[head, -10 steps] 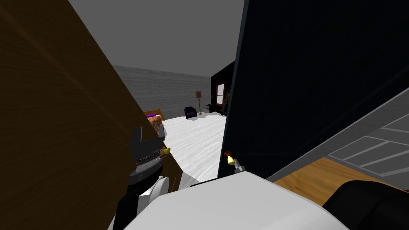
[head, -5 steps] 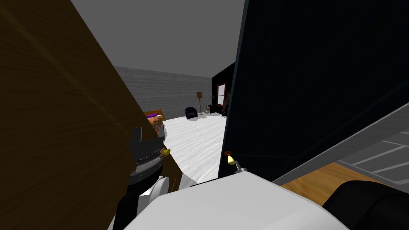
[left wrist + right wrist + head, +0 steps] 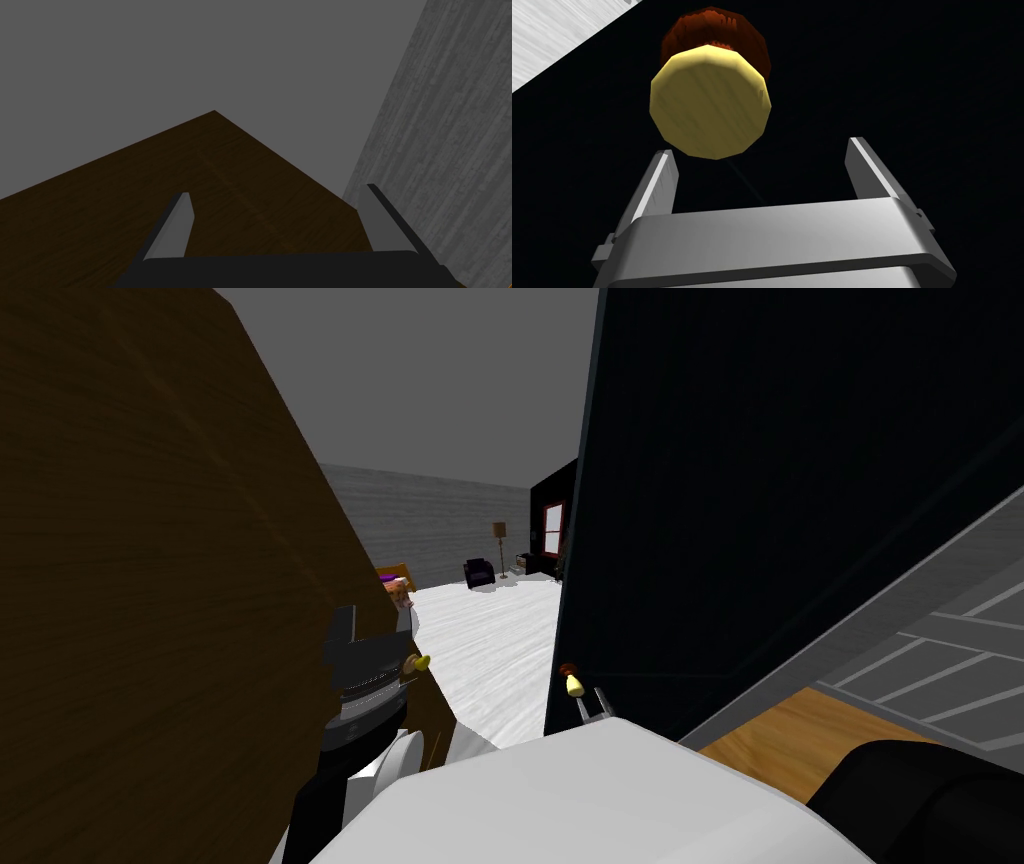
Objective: Push the door open
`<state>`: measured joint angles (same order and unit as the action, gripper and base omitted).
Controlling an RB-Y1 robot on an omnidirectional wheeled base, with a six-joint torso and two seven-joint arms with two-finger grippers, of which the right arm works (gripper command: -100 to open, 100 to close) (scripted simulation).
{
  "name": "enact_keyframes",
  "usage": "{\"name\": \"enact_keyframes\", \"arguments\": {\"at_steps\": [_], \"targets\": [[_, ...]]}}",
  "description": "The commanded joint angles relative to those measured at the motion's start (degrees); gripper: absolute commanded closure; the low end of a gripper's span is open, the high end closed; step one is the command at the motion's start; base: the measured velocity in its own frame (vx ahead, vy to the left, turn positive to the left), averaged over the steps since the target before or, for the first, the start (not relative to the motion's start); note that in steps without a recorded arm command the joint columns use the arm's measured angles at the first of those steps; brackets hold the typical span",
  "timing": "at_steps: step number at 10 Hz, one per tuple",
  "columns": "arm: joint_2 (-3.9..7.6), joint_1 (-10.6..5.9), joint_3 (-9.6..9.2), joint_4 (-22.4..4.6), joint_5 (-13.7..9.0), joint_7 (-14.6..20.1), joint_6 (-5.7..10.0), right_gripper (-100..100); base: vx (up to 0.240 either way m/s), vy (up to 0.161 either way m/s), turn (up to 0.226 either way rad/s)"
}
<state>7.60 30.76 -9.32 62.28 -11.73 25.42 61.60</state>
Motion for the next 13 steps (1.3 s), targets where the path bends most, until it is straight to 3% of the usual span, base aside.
{"name": "enact_keyframes", "arguments": {"at_steps": [1, 3, 5, 8, 10, 13], "targets": [[-0.20, 0.31, -1.28, 0.5, -1.1, 2.7, 0.04, -100, -0.020, 0.004, 0.003], [-0.36, 0.58, -2.36, 0.7, -2.1, 5.0, 0.20, -100, -0.025, -0.007, 0.004], [-0.71, 1.14, -4.67, 1.2, -4.4, 8.6, 0.53, -100, -0.034, -0.017, 0.007], [-0.89, 1.44, -5.87, 1.5, -5.5, 12.0, 0.70, -100, -0.030, -0.012, 0.003], [-1.27, 2.05, -8.34, 2.0, -7.9, 15.8, 1.07, -100, -0.036, -0.015, 0.006], [-1.46, 2.36, -9.58, 2.3, -9.1, 19.2, 1.26, -100, -0.031, -0.012, 0.004]]}}
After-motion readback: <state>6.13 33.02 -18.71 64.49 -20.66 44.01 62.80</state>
